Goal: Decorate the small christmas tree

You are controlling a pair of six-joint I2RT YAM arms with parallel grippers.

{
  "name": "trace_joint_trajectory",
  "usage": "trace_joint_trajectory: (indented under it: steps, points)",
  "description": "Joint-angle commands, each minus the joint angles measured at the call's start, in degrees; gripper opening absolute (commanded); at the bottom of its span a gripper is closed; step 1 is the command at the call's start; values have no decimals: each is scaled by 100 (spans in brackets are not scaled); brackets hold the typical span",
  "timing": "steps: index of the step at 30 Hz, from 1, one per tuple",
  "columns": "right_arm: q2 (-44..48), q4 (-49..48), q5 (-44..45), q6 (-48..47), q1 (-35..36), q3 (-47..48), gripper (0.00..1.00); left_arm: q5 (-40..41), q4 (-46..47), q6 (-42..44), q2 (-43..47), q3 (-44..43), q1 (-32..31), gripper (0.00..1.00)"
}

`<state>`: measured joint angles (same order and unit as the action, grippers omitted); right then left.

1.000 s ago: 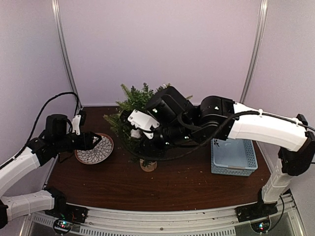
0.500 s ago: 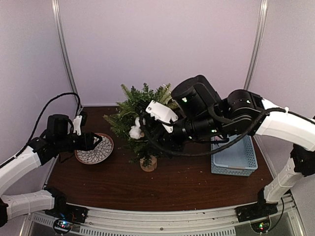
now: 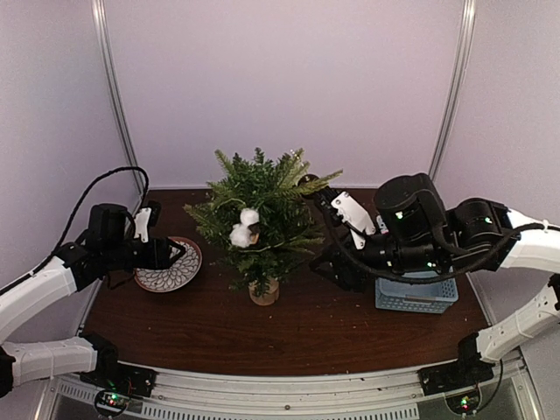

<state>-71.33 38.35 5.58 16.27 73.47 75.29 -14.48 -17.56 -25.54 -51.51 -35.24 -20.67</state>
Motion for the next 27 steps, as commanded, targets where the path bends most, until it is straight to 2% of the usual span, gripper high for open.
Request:
trace_joint_trajectory:
  steps: [1, 8, 15, 24, 27]
  points:
    - [288, -309, 629, 1078, -272, -523, 41, -186, 339, 115, -54, -123, 36, 52]
    - [598, -1108, 619, 2104, -910, -1571, 37, -261, 307, 141, -158, -182, 36, 52]
    - [726, -2678, 246, 2872, -1281, -2565, 37, -250, 217, 168, -166, -226, 36, 52]
    - [643, -4128, -238, 3354, -1440, -3289, 37, -293, 107, 183, -202, -246, 36, 52]
    - [544, -4334, -435, 3441, -1470, -3347, 36, -304, 63, 196, -202, -238, 36, 52]
